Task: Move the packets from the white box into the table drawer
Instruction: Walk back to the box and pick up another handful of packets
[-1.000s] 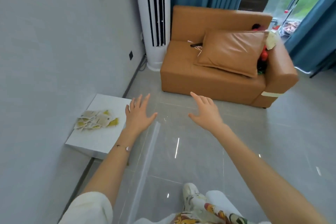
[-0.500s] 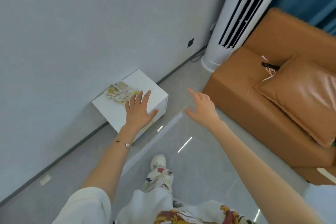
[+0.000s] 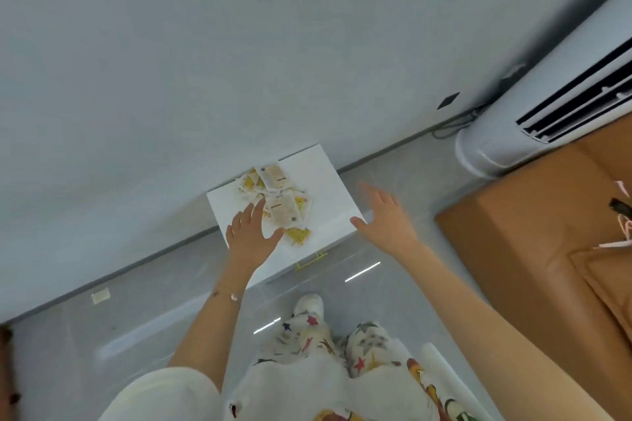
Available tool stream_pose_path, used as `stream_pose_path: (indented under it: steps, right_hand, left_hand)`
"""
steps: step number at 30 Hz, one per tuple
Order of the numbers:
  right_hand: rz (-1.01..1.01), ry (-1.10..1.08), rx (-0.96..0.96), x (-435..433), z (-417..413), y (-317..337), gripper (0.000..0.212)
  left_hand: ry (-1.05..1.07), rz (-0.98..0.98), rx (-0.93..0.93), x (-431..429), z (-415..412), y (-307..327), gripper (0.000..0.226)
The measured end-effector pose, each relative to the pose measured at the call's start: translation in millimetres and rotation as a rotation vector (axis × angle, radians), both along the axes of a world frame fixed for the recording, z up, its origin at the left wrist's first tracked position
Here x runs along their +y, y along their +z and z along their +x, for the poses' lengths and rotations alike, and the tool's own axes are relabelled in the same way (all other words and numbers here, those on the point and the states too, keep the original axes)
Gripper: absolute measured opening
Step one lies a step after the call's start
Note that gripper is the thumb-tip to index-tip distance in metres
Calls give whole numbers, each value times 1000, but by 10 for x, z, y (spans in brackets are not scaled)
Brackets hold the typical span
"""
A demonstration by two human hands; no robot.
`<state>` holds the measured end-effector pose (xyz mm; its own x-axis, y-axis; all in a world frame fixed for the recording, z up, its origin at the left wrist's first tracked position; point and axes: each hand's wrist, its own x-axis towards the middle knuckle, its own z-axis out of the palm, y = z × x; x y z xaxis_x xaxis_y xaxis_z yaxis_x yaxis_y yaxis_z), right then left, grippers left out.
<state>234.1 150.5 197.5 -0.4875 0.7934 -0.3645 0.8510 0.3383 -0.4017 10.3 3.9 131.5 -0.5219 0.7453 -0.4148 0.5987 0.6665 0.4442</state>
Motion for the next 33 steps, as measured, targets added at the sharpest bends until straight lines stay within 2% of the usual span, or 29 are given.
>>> stream_pose_path:
  steps: [4,10,16,21,26,29,33]
  right_hand:
    - [-106,61,1,419,-498,-602,75]
    - [-248,134,-5,843,-1134,-2080,74]
    - [-327,120,-42,1007,-1381,-3277,81]
    - [-409,-65,65,899,-1461,-3600,88]
    - [-469,-223,40,733,-1607,-3702,102]
    - [-486,-244,88,667,-1639,-3724,95]
    - [-597,-419,265,714,-1520,-3702,78]
  left_hand:
    - [178,-12,-100,156,-141,-454,79]
    - [436,-36,-279,431,-159,-1682,84]
    - [697,119,-349,800,-126,-2667,83]
    - [975,232,-465,885,-51,-2863,84]
    - [1060,253,-499,885,-64,-2899,83]
    - [1088,261,-512,864,-112,-2883,81]
    - [1100,268,-509,854,-181,-2863,78]
